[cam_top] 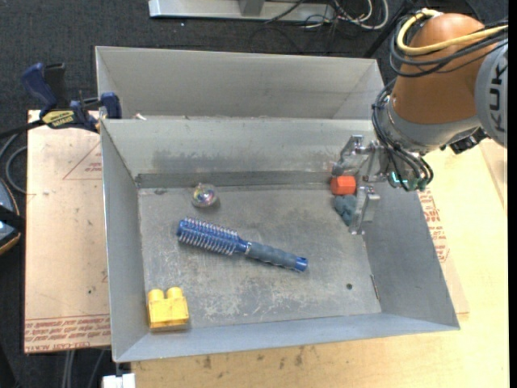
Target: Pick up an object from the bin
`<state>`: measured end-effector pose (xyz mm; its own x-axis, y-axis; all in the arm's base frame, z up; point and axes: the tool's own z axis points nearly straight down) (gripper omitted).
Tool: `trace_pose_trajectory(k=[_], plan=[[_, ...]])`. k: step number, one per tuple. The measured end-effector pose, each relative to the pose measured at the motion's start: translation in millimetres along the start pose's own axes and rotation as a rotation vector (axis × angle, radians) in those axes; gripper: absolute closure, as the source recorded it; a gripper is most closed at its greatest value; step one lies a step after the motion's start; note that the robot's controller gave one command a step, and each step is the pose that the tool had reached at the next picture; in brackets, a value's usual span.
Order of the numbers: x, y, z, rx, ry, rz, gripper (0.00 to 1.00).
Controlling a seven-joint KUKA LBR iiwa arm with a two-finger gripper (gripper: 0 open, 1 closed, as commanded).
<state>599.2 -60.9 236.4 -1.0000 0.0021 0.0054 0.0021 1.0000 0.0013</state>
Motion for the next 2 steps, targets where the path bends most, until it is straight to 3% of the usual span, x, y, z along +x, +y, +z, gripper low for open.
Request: trace_pose_trajectory(k=[1,2], plan=[[-2.0,8,-56,0.002,-0.014,-0.060,0.00],[7.4,-2,85,0.000,0.000,-0.285,0.00]])
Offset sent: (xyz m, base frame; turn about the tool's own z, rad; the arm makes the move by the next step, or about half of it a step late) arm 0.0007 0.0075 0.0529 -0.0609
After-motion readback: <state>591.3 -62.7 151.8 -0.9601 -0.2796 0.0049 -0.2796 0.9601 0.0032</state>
